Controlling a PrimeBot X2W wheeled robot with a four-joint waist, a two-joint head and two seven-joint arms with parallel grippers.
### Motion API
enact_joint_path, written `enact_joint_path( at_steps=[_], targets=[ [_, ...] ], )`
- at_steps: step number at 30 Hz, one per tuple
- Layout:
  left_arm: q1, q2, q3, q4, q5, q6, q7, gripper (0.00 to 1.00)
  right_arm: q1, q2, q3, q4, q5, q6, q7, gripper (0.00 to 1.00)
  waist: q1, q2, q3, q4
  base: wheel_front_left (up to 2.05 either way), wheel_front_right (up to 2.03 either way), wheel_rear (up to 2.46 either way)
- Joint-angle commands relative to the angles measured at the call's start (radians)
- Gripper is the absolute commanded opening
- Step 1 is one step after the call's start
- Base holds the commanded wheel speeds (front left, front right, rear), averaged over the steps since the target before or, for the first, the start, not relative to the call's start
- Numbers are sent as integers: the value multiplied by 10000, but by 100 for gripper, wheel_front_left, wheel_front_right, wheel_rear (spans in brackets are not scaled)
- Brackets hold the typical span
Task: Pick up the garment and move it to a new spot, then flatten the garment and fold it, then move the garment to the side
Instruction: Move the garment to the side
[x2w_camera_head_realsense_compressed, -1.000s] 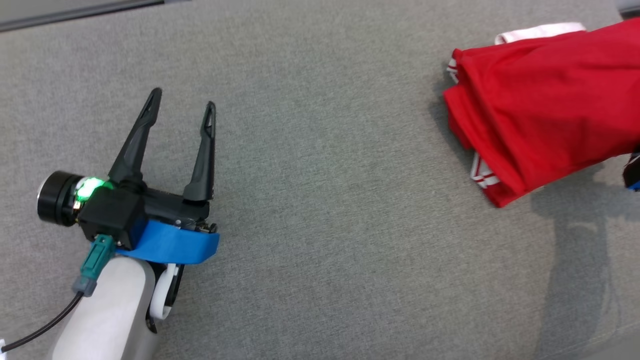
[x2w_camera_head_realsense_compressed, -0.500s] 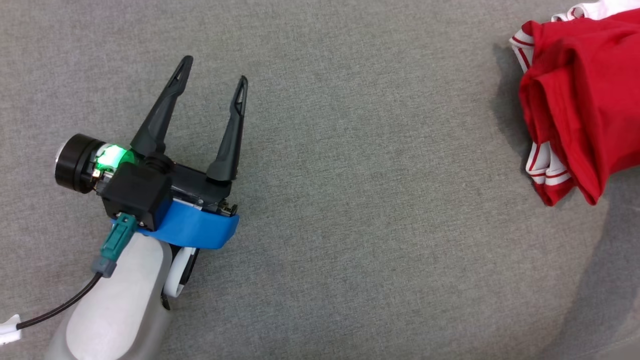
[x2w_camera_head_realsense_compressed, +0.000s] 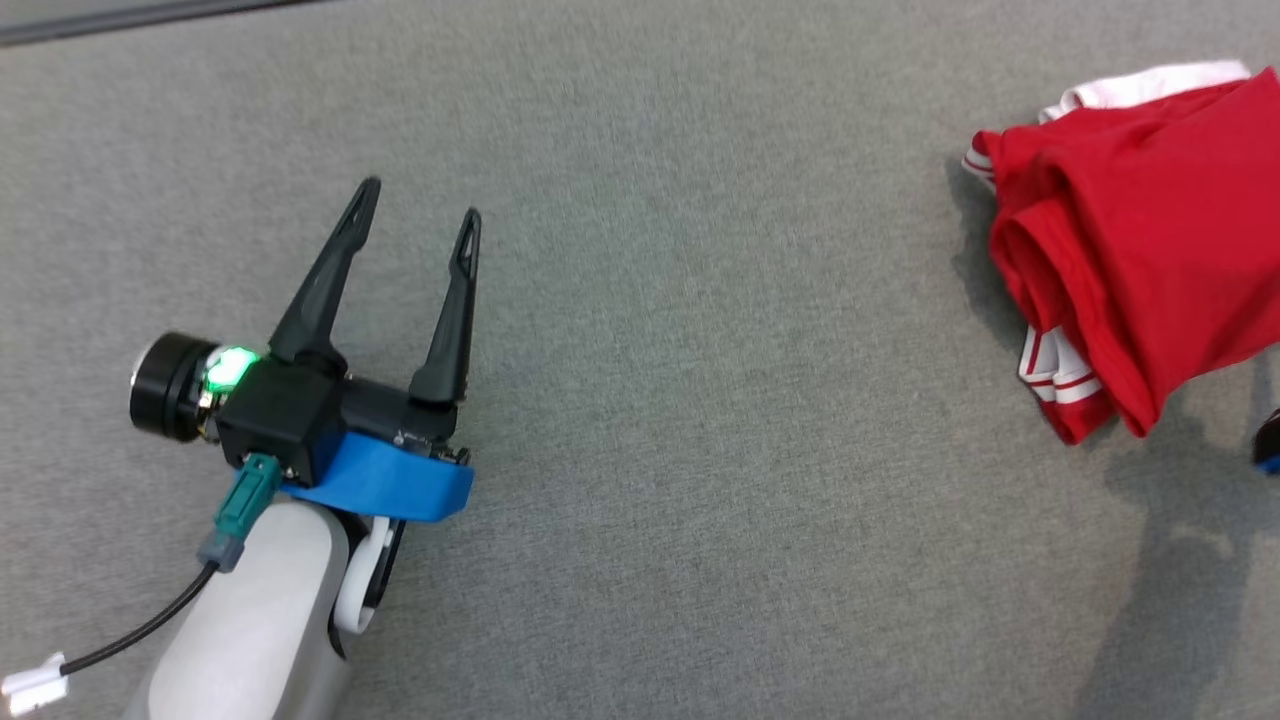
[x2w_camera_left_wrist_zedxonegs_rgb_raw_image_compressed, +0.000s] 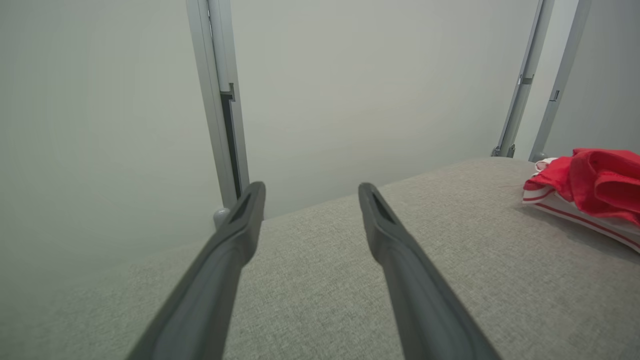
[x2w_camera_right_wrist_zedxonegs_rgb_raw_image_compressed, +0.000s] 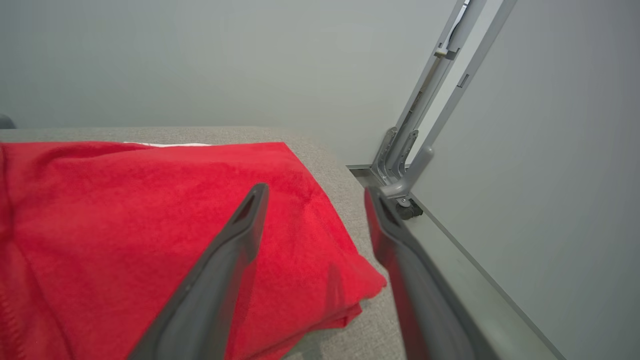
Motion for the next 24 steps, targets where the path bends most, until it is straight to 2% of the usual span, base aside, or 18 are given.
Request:
enact_joint_path(
  at_steps=[1, 6, 9, 16, 24],
  targets=[
    [275, 3, 109, 74, -101, 120, -58, 100, 541, 334, 184, -465, 122, -5, -129, 100, 1, 0, -428, -107, 0, 0, 0],
    [1094, -50, 394, 257, -379, 407, -60, 100, 1988, 1202, 928, -1928, 434, -5, -129, 100, 1, 0, -1338, 70, 0, 0, 0],
    [1589, -26, 578, 384, -528, 560, -63, 100, 2732, 1472, 1536, -2653, 650, -5, -10, 100, 1, 0, -1813, 284, 0, 0, 0],
    [2385, 196, 1007, 717, -893, 668, -69, 100, 3873, 1693, 2737, -3736, 1193, -4, 314, 100, 1, 0, -2689, 1144, 0, 0, 0],
    [3386, 532, 1547, 1041, -1404, 740, -61, 100, 4632, 1711, 3451, -4089, 1638, -4, 563, 100, 1, 0, -3576, 1815, 0, 0, 0]
  ],
)
